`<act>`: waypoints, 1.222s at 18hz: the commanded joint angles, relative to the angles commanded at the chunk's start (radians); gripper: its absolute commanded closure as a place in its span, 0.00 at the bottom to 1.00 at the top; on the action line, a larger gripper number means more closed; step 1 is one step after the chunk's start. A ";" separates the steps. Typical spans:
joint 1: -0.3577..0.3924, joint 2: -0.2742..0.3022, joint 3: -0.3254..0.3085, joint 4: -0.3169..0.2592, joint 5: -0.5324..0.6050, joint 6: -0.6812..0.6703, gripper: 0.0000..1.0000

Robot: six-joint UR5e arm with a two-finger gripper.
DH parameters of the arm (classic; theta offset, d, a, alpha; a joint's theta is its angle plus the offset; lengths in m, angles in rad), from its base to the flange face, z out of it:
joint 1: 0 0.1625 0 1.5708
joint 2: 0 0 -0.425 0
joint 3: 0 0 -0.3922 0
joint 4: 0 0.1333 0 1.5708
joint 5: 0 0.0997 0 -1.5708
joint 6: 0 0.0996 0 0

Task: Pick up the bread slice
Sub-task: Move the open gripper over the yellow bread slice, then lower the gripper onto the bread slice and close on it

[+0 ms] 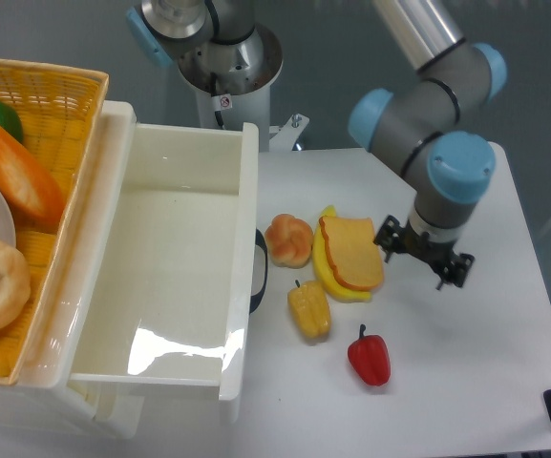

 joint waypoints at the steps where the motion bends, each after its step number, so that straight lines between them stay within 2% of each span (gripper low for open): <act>1: -0.003 0.014 -0.015 -0.006 0.002 -0.027 0.00; 4: -0.034 0.035 -0.055 -0.006 0.012 -0.112 0.00; 7: -0.081 0.040 -0.063 -0.006 0.029 -0.219 0.00; 11: -0.150 0.032 -0.075 -0.006 0.109 -0.311 0.00; 16: -0.152 0.022 -0.124 -0.006 0.136 -0.310 0.00; 22: -0.155 0.014 -0.129 -0.006 0.161 -0.321 0.00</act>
